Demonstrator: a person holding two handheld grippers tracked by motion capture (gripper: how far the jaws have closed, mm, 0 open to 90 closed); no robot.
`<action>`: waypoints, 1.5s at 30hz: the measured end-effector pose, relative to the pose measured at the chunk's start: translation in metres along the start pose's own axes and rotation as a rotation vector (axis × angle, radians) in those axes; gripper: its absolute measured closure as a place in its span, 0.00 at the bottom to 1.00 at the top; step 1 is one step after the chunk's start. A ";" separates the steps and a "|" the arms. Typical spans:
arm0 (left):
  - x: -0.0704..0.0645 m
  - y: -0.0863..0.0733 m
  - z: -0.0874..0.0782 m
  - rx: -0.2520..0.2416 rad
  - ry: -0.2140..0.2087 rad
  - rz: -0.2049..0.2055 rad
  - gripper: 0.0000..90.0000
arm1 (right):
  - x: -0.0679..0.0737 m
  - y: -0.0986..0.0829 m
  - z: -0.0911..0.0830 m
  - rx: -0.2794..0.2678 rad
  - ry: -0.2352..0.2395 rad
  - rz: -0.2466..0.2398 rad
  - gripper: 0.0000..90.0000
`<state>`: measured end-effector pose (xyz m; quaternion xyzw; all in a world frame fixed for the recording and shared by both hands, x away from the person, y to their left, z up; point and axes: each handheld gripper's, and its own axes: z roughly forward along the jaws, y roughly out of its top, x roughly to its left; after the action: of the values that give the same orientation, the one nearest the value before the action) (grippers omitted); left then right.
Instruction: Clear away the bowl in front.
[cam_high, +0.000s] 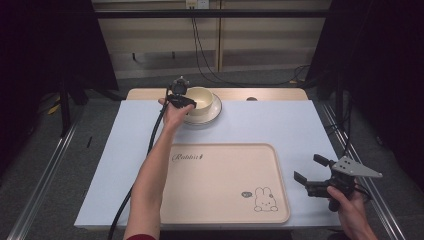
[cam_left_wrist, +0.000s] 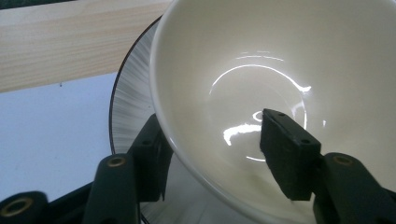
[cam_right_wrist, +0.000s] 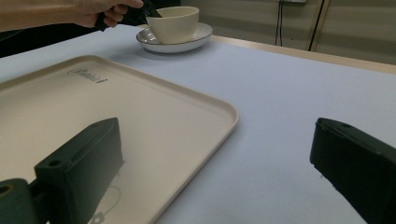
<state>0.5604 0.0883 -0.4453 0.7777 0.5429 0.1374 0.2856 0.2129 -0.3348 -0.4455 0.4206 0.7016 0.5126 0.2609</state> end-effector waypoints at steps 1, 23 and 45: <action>0.001 0.001 -0.001 0.015 0.004 0.000 0.56 | 0.000 0.000 0.000 0.000 0.000 0.001 0.02; 0.009 0.000 0.004 0.101 -0.039 -0.069 0.82 | -0.001 0.001 -0.001 -0.009 -0.001 0.002 0.02; 0.015 0.002 -0.004 0.058 -0.116 -0.181 0.93 | -0.001 0.001 -0.001 -0.002 0.001 -0.002 0.03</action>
<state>0.5654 0.1026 -0.4426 0.7402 0.5972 0.0501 0.3050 0.2128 -0.3360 -0.4446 0.4194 0.7015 0.5133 0.2617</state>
